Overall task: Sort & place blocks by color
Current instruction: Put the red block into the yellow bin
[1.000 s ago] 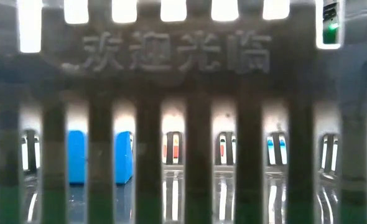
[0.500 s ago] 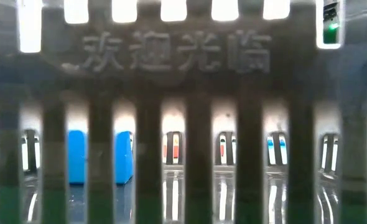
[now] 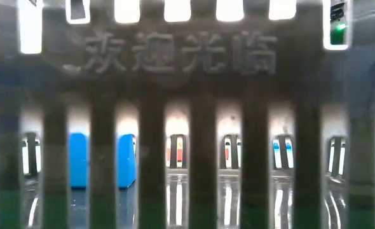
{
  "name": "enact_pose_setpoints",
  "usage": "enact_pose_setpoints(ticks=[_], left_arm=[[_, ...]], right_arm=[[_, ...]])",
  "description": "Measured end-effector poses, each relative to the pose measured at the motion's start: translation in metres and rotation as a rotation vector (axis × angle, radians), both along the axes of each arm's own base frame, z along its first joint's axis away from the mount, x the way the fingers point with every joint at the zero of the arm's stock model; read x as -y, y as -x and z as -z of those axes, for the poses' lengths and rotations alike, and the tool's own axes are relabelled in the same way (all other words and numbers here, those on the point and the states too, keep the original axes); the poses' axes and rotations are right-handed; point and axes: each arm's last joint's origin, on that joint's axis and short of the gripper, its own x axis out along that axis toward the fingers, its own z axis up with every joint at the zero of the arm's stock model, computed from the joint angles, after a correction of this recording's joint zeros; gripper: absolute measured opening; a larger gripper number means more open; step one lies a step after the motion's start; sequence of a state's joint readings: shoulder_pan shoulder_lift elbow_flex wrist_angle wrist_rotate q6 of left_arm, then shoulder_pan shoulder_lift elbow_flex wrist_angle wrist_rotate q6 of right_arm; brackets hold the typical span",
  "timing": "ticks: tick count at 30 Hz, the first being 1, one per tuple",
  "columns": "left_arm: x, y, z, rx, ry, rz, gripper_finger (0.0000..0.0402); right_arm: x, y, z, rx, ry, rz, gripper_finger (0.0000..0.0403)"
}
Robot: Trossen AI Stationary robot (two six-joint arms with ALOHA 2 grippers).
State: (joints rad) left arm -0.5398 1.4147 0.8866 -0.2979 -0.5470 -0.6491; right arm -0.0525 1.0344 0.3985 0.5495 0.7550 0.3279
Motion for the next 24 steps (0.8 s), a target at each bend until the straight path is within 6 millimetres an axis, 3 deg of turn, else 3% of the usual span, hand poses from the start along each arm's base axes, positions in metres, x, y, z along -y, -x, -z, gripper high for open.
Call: enact_pose_setpoints(ticks=[5,12,24], left_arm=[[-0.009,-0.030,0.027,-0.024,-0.110,0.026,0.0223],[-0.007,-0.062,0.059,0.040,-0.191,0.082,0.0223],[0.002,-0.080,0.104,0.062,-0.227,0.120,0.0224]], right_arm=[[0.000,0.000,0.000,0.000,0.000,0.000,0.0220],[0.000,0.000,0.000,0.000,0.000,0.000,0.0220],[0.000,0.000,0.000,0.000,0.000,0.000,0.0220]])
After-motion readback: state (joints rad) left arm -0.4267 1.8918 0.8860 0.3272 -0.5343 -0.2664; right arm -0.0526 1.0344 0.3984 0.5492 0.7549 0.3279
